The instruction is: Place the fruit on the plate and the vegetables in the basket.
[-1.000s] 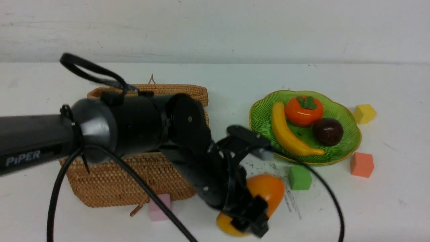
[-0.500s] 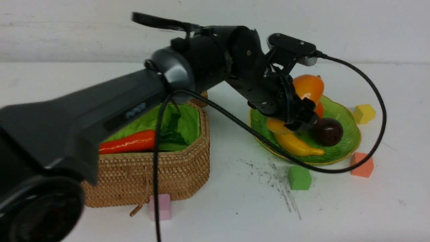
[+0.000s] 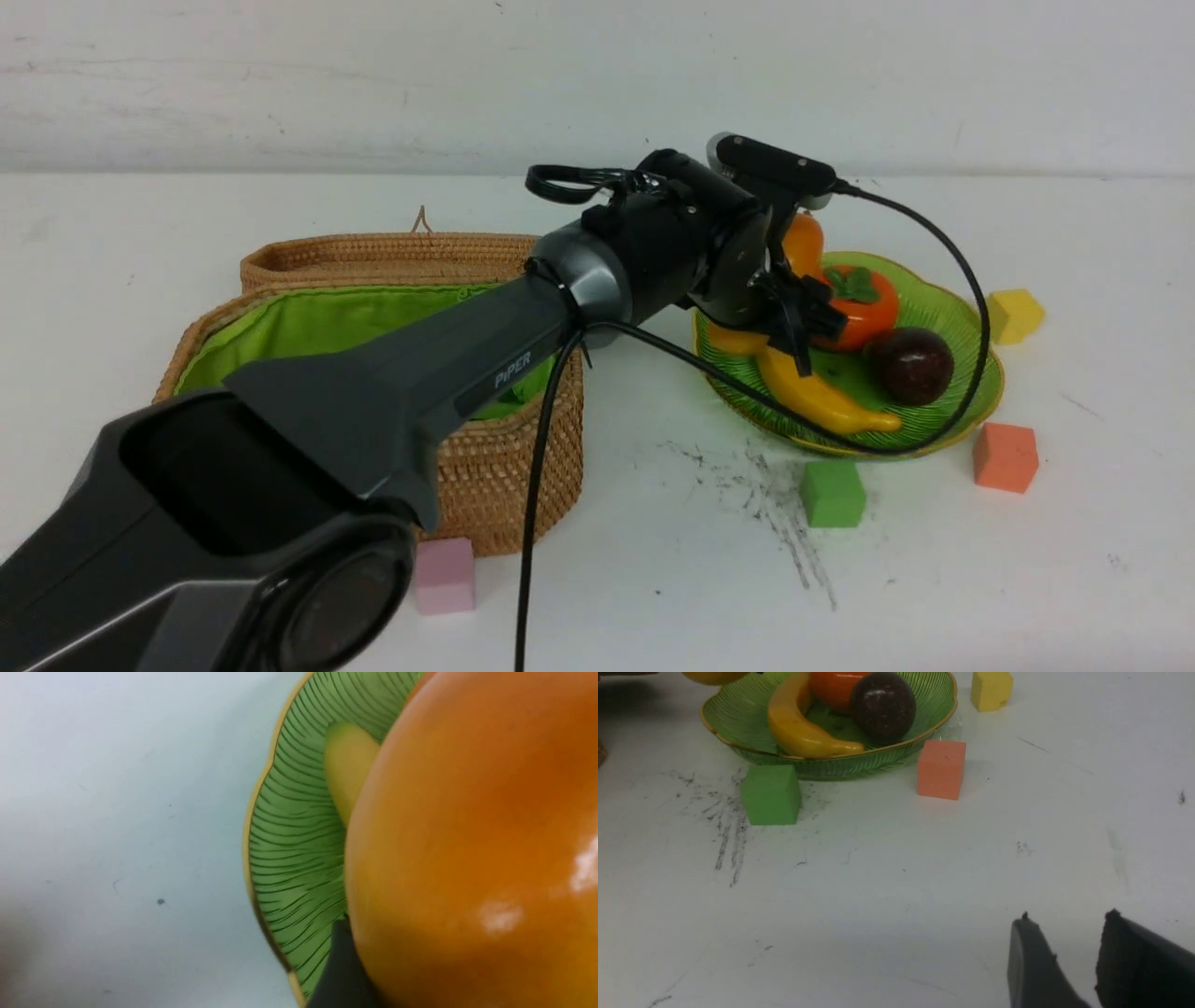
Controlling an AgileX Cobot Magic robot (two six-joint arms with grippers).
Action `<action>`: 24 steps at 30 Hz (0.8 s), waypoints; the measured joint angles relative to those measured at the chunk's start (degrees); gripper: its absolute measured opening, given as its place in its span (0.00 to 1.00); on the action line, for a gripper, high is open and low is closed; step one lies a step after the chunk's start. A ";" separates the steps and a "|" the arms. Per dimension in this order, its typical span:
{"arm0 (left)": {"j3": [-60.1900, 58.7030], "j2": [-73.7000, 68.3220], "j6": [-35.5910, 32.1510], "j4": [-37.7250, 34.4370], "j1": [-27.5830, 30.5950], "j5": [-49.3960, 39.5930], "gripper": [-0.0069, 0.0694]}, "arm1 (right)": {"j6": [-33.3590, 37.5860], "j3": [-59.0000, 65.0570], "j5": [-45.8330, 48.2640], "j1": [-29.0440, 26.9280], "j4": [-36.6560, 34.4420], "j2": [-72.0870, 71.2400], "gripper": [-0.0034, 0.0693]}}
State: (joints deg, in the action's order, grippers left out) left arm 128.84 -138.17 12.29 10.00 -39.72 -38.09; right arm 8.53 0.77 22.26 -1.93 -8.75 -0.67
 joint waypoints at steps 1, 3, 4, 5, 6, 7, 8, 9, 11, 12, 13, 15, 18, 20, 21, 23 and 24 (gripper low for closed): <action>0.01 0.00 0.24 -0.17 0.00 -0.01 0.81 | 0.00 0.00 0.00 0.00 0.00 0.00 0.37; 0.11 0.00 0.92 -1.02 0.00 0.01 0.81 | 0.00 0.00 0.00 0.00 0.00 0.00 0.37; 0.12 0.00 0.99 -1.68 0.00 -0.04 0.81 | 0.00 0.00 0.00 0.00 0.00 0.00 0.37; 0.12 0.00 1.16 -2.28 0.00 -0.10 0.81 | 0.00 0.00 0.00 0.00 0.00 0.00 0.37; 0.12 0.00 1.14 -2.41 0.00 -0.10 0.81 | 0.00 0.00 0.00 0.00 0.00 0.00 0.37; 0.18 0.00 1.14 -3.14 0.00 -0.32 0.83 | 0.00 0.00 0.00 0.00 0.00 0.00 0.37; 0.23 0.00 1.14 -3.61 0.00 -0.43 0.85 | 0.00 0.00 0.00 0.00 0.00 0.00 0.37; 0.23 0.00 1.14 -3.89 0.00 -0.66 0.87 | 0.00 0.00 0.00 0.00 0.00 0.00 0.37; 0.23 0.00 1.14 -4.00 0.00 -0.94 0.90 | 0.00 0.00 0.00 0.00 0.00 0.00 0.37; 0.23 0.00 1.14 -4.15 0.00 -0.98 0.91 | 0.00 0.00 0.00 0.00 0.00 0.00 0.37; 0.23 0.00 1.14 -4.15 0.00 -1.12 0.92 | 0.00 0.00 0.00 0.00 0.00 0.00 0.37; 0.23 0.00 1.14 -4.15 0.00 -1.36 0.93 | 0.00 0.00 0.00 0.00 0.00 0.00 0.37; 0.23 0.11 1.14 -4.15 0.00 -2.19 0.92 | 0.00 0.00 0.00 0.00 0.00 0.00 0.37; 0.23 0.83 0.99 -4.15 0.00 -3.68 0.91 | 0.00 0.00 0.00 0.00 0.00 0.00 0.37; 0.23 1.12 0.73 -4.15 0.00 -4.55 0.91 | 0.00 0.00 0.00 0.00 0.00 0.00 0.37; 0.23 3.16 -0.89 -4.15 0.00 -7.42 0.87 | 0.00 0.00 0.00 0.00 0.00 0.00 0.37; 0.23 4.22 -1.71 -4.15 0.00 -8.92 0.85 | 0.00 0.00 0.00 0.00 0.00 0.00 0.37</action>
State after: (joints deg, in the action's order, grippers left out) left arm 129.07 -133.95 10.57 5.85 -39.72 -47.01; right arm 8.53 0.77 22.26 -1.93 -8.75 -0.67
